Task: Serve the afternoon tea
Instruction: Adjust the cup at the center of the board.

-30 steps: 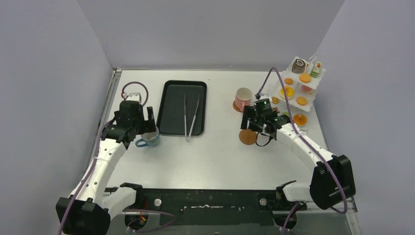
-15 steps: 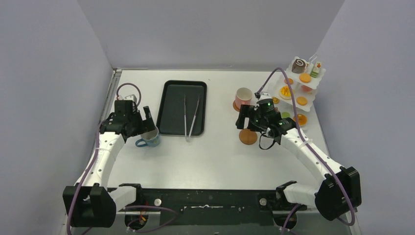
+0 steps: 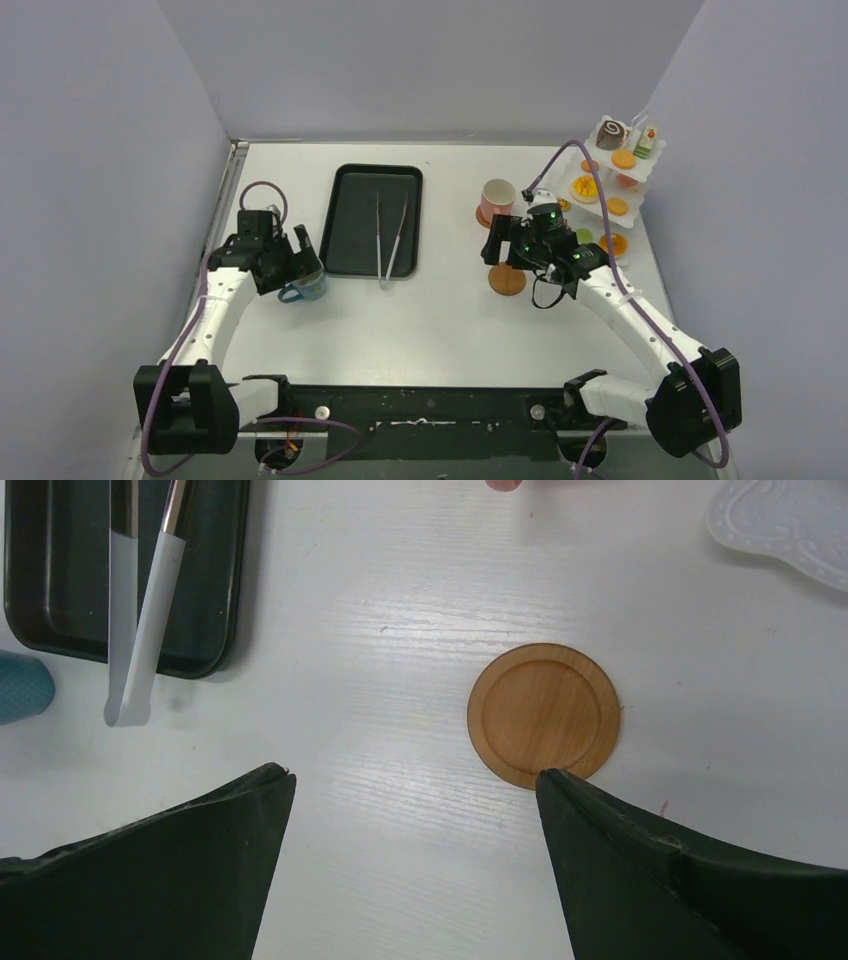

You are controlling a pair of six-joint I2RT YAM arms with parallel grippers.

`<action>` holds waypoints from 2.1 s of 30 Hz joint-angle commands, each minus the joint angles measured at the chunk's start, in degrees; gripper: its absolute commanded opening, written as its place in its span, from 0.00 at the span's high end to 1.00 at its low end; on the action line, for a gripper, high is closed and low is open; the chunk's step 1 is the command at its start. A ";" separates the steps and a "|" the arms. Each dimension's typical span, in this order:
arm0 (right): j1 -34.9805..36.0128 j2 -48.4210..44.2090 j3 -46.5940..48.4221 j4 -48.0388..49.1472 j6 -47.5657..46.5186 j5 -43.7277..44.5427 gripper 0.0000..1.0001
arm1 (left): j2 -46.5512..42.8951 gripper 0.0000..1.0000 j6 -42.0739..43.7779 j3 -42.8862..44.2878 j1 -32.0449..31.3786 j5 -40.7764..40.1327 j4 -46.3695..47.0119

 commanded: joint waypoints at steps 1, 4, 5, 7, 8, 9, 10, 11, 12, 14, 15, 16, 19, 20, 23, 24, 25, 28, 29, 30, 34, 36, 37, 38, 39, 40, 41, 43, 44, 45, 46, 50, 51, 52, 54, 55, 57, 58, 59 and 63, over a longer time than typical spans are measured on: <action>0.32 -3.02 -0.19 1.70 0.60 0.28 0.03 | -1.02 0.03 -3.86 -1.87 0.34 2.95 0.70; 0.32 -3.30 -0.12 1.03 1.35 1.18 0.03 | -2.88 0.03 -6.19 -3.75 0.30 4.82 0.81; 0.33 -3.34 -0.12 0.98 1.62 1.25 0.03 | -3.64 0.03 -7.13 -4.40 0.32 5.25 0.89; 0.58 -3.36 -0.16 1.46 2.20 0.94 0.03 | -5.75 0.03 -9.05 -5.87 0.29 6.40 1.43; 0.76 -3.40 -0.26 1.75 2.38 0.81 0.03 | -6.61 0.03 -9.88 -6.65 0.29 6.75 1.81; 1.04 -3.42 -0.17 1.96 2.46 0.78 0.03 | -7.44 0.03 -10.67 -7.57 0.32 7.08 2.33; 1.45 -3.43 -0.15 2.01 2.43 0.98 0.03 | -8.07 0.03 -11.12 -8.27 0.32 7.12 2.70; 1.86 -3.42 0.06 1.90 2.44 1.26 0.03 | -8.48 0.03 -11.41 -8.94 0.33 7.03 2.94; 2.39 -3.39 0.21 1.66 2.29 1.72 0.03 | -8.70 0.03 -11.67 -9.27 0.30 6.87 3.07; 3.12 -3.37 0.36 1.20 2.17 2.75 0.02 | -8.90 0.03 -11.85 -9.80 0.31 6.48 3.56; 3.44 -3.36 0.37 1.01 2.16 3.19 0.02 | -8.84 0.03 -11.71 -9.96 0.30 6.14 3.97; 3.70 -3.36 0.37 0.89 2.25 3.46 0.02 | -8.74 0.06 -11.66 -10.10 0.36 5.66 4.56; 4.39 -3.36 0.12 1.06 2.69 3.98 0.02 | -8.09 0.23 -11.12 -9.98 0.31 4.53 6.40; 4.69 -3.36 0.10 1.18 2.81 4.16 0.02 | -7.82 0.33 -10.70 -9.70 0.36 4.35 6.93; 5.60 -3.28 0.10 1.25 3.11 4.76 0.02 | -6.76 0.59 -9.61 -8.66 0.29 2.99 6.99; 5.90 -3.32 0.10 1.31 3.12 4.94 0.02 | -6.31 0.65 -9.50 -8.40 1.55 2.96 7.01; 6.13 -3.28 0.10 1.32 3.12 5.15 0.02 | -5.77 0.70 -9.25 -8.00 1.91 3.14 7.04; 6.56 -3.36 0.02 1.32 3.13 5.28 0.02 | -4.58 0.83 -7.97 -6.41 2.07 3.24 5.72; 6.61 -3.36 0.02 1.32 3.13 5.28 0.02 | -4.64 0.86 -7.57 -5.95 2.11 3.24 5.40; 6.68 -3.41 -0.06 1.32 2.97 5.28 0.02 | -4.91 0.88 -7.30 -5.67 2.14 3.33 5.04; 7.30 -3.78 -0.28 2.19 3.02 4.69 0.01 | -7.49 0.89 -7.52 -5.15 2.13 5.06 4.23; 8.05 -3.89 -0.50 3.01 3.48 4.58 0.01 | -8.51 0.89 -8.81 -5.29 2.12 6.43 4.02; 8.41 -3.81 -0.47 3.32 3.77 4.64 0.01 | -8.95 0.89 -9.27 -5.34 2.13 7.03 3.80; 8.83 -3.68 -0.43 3.46 3.93 4.78 0.01 | -9.37 0.89 -9.45 -5.26 2.10 7.26 3.52; 9.22 -3.41 -0.35 3.47 4.12 4.97 0.01 | -9.72 0.90 -9.51 -5.11 1.98 7.31 3.34; 9.56 -3.23 -0.26 3.44 4.17 5.09 0.01 | -10.14 0.90 -9.48 -5.10 1.98 7.05 3.21; 9.80 -3.00 -0.17 3.55 4.24 5.18 0.01 | -10.48 0.91 -9.48 -5.03 1.99 6.85 3.04; 10.53 -2.66 -0.29 3.70 4.44 5.27 0.01 | -10.87 0.91 -9.86 -4.78 2.06 6.73 2.14; 10.94 -2.66 -0.37 3.86 4.56 5.28 0.01 | -11.12 0.91 -10.20 -4.56 1.98 7.19 1.76; 11.63 -2.66 -0.42 3.94 4.72 5.28 0.01 | -11.33 0.90 -10.79 -4.37 1.96 7.95 1.21; 12.18 -2.66 -0.42 3.99 4.90 5.28 0.01 | -11.75 0.90 -11.59 -4.38 1.90 8.59 0.71; 13.91 -2.83 -0.10 3.93 5.32 7.63 0.01 | -14.10 0.89 -16.38 -5.51 1.75 9.34 -1.78; 14.32 -2.89 -0.01 3.84 5.33 7.91 0.01 | -14.74 0.88 -17.21 -5.42 1.55 8.76 -3.02; 14.54 -2.99 0.01 3.72 5.43 8.32 0.01 | -15.35 0.88 -17.89 -5.07 1.26 7.89 -4.85; 14.99 -3.24 -0.25 3.59 5.48 8.88 0.01 | -16.31 0.87 -18.73 -4.05 1.09 5.58 -8.63; 15.09 -3.35 -0.50 3.59 5.54 9.07 0.01 | -16.83 0.87 -19.10 -3.49 -0.91 4.17 -10.39; 15.22 -3.68 -0.89 3.82 5.67 9.28 0.01 | -17.47 0.86 -20.30 -2.73 -3.14 0.89 -13.57; 15.27 -3.79 -0.99 3.86 5.76 9.36 0.01 | -17.60 0.86 -21.25 -2.52 -4.23 -0.46 -14.43; 15.27 -3.80 -1.03 3.87 5.75 9.40 0.01 | -17.54 0.84 -22.12 -2.54 -5.26 -1.27 -14.73; 15.47 -3.84 -0.61 3.48 5.59 9.54 0.01 | -15.37 0.83 -26.71 -4.15 -9.28 -2.96 -14.11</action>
